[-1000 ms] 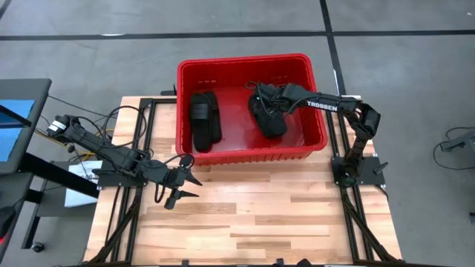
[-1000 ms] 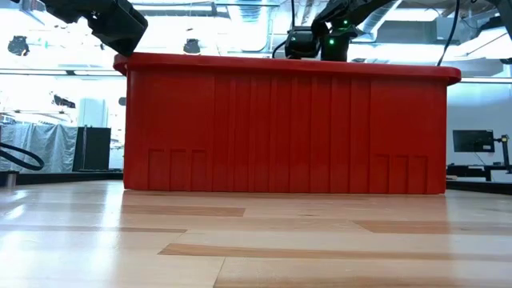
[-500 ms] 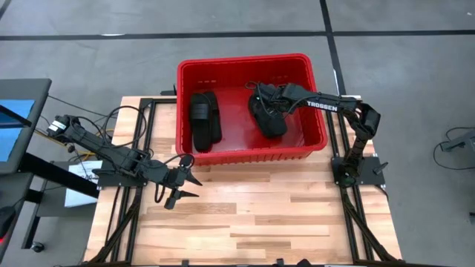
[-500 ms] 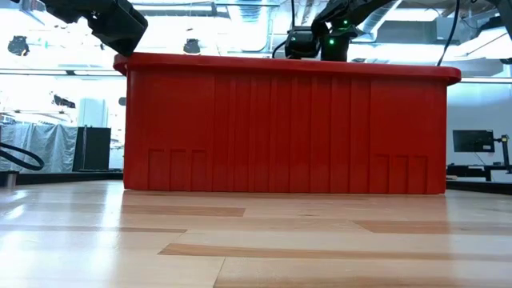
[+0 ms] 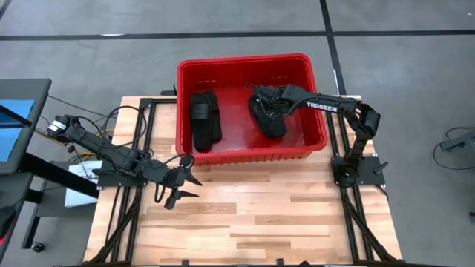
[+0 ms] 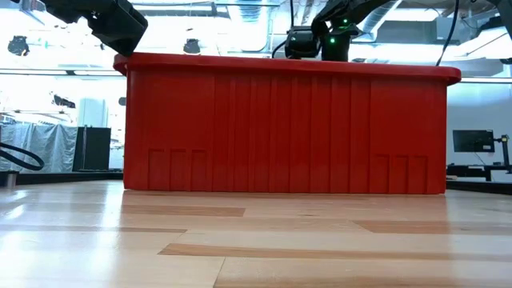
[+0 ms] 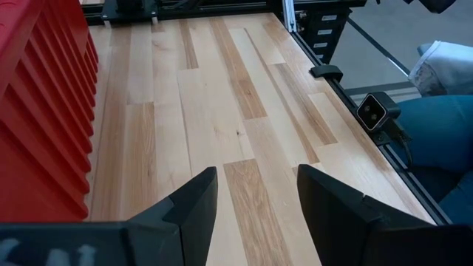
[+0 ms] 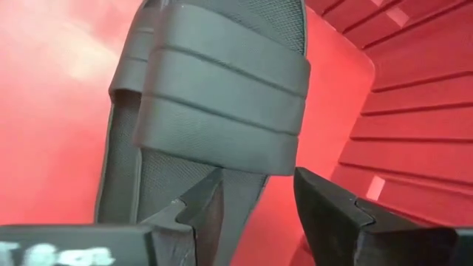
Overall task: Pick and place slides into bin
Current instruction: Put the black slides into the red bin, then return to Home Position
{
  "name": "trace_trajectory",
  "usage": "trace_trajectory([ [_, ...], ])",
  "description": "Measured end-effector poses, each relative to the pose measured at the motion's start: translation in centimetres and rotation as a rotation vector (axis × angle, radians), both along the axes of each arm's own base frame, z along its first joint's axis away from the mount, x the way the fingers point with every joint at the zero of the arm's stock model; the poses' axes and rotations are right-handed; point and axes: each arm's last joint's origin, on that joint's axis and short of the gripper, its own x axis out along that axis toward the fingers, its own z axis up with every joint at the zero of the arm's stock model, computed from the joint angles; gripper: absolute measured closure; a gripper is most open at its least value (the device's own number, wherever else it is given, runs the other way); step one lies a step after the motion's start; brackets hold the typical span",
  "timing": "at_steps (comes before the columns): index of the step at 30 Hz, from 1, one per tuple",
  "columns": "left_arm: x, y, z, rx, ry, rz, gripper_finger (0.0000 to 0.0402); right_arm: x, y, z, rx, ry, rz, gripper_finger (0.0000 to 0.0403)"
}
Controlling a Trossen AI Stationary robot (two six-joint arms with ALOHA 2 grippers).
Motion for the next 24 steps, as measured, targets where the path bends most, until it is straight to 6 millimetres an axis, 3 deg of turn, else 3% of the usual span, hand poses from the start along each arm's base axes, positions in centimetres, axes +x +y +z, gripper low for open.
trace_trajectory([
  [14,0.0,0.0,0.0,0.000,0.000,0.000,0.0223,0.0,0.4,0.0,0.007,0.020,0.016,0.0227],
  [24,0.0,0.0,0.0,0.000,0.000,0.000,0.0223,0.4,0.3,1.5,-0.007,-0.001,0.031,0.0227],
])
